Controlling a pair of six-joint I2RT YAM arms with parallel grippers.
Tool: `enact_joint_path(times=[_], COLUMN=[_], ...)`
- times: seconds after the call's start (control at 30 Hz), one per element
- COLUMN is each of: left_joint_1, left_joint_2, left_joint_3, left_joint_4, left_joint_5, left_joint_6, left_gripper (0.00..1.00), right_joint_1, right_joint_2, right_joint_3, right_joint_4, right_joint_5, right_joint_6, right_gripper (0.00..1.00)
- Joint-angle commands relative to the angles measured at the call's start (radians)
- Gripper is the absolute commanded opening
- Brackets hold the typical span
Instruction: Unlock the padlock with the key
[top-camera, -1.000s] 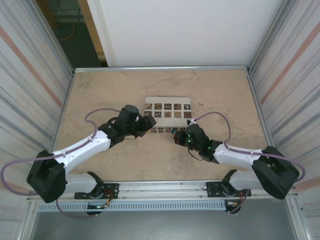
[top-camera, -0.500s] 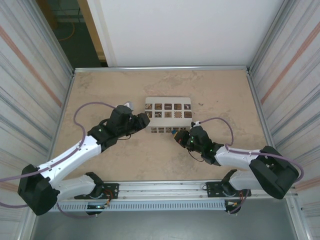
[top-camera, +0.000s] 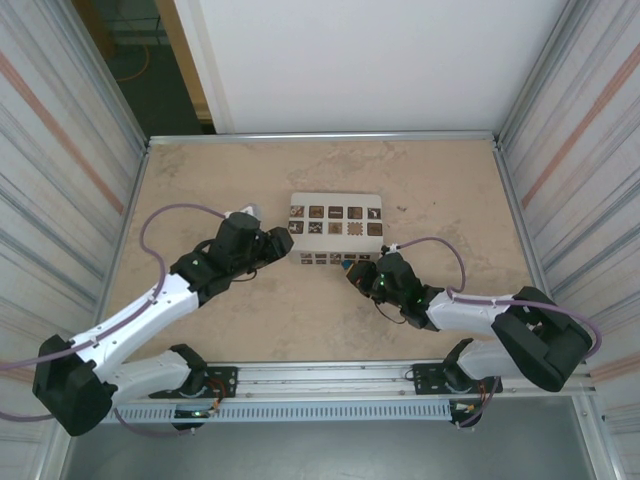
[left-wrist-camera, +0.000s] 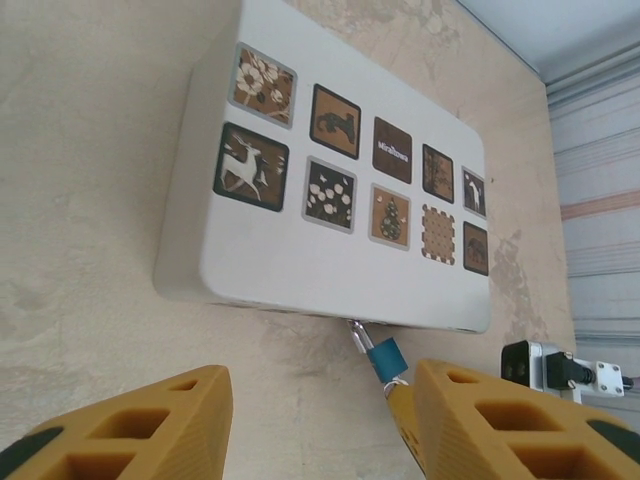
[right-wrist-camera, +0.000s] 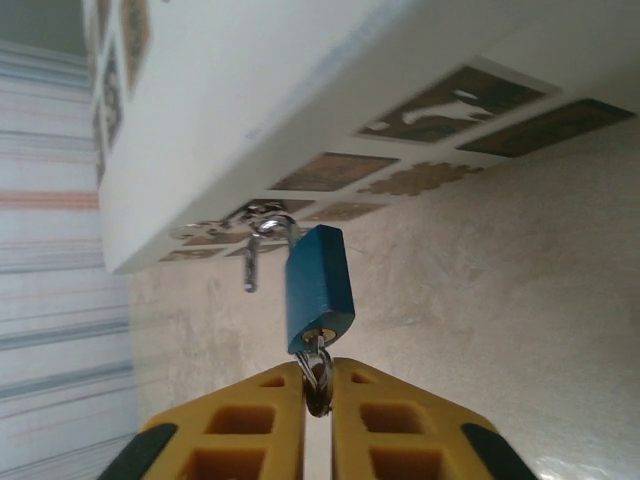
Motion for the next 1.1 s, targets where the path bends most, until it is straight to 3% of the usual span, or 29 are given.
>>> enact_joint_path(times=[0.0, 0.27, 0.5, 0.57, 0.7, 0.93, 1.07], left_joint_1=[0.021, 0.077, 0.149, 0.176, 0.226, 0.304, 0.338], left_joint_2=[-0.034, -0.068, -0.065, -0.06, -0.031, 0.099, 0.189], left_joint_3=[-0.005, 0.001, 0.004, 0.004, 0.004, 0.031, 0.066], left_joint_4=[-0.039, -0.061, -0.056, -0.052, -0.027, 0.021, 0.029], left_joint_5=[-0.045, -0.037, 0.034, 0.068, 0.157, 0.33, 0.386], left_joint_6=[0.048, 0.096, 0.142, 0.153, 0.18, 0.24, 0.269], left_gripper=[0.53, 0.56, 0.62, 0.65, 0.71, 0.72, 0.72], right_joint_1=[0.009, 0.0, -0.037, -0.051, -0.079, -0.161, -0.165], right_joint_2=[-0.035, -0.166, -0.267, -0.295, -0.355, -0.322, -0.273], right_joint_3=[-0.008, -0.009, 0.015, 0.028, 0.027, 0.004, 0.006], right_joint_4=[-0.11, -0.249, -0.321, -0.344, -0.356, -0.259, -0.229], right_joint_5=[0.038, 0.075, 0.032, 0.019, -0.013, -0.197, -0.21], right_joint_6=[-0.002, -0.052, -0.203, -0.239, -0.271, -0.282, -0.292], right_gripper=[0.2, 0.37, 0.59, 0.67, 1.0, 0.99, 0.99])
